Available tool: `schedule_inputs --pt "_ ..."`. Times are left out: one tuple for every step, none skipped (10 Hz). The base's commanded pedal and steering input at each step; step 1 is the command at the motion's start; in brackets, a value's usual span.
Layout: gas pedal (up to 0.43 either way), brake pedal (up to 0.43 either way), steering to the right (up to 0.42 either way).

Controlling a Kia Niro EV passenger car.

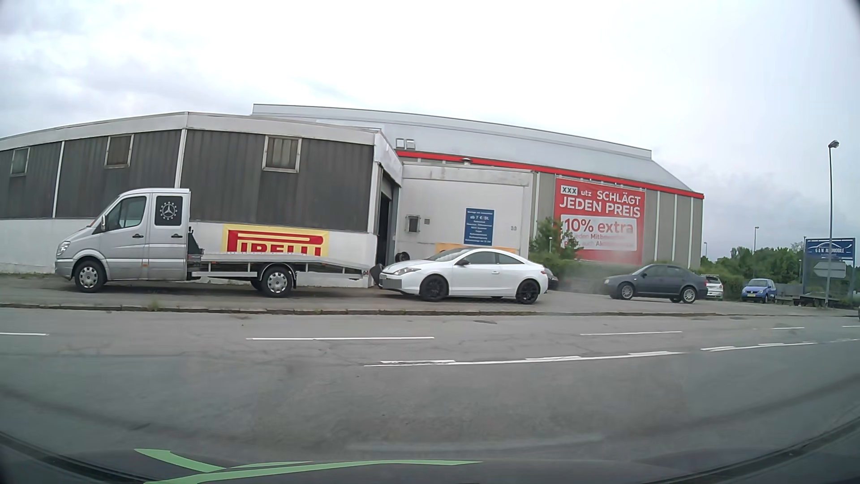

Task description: Follow the waypoints while adhering to traffic rules and regulations

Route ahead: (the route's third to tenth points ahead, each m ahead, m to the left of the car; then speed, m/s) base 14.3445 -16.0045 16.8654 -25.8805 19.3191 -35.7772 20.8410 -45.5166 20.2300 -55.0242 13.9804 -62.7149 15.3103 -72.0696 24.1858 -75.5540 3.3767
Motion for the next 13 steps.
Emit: schedule_inputs --pt "0.000 0.000 0.290" --pt "0.000 0.000 0.329" --pt "0.039 0.000 0.364" --pt "0.059 0.000 0.400" --pt "0.059 0.000 0.431" --pt "0.087 0.000 0.456" --pt "0.098 0.000 0.481" --pt "0.118 0.000 0.505" --pt "0.118 0.000 0.520" --pt "0.118 0.000 0.532" --pt "0.138 0.000 0.536" --pt "0.150 0.000 0.536" --pt "0.150 0.000 0.536"
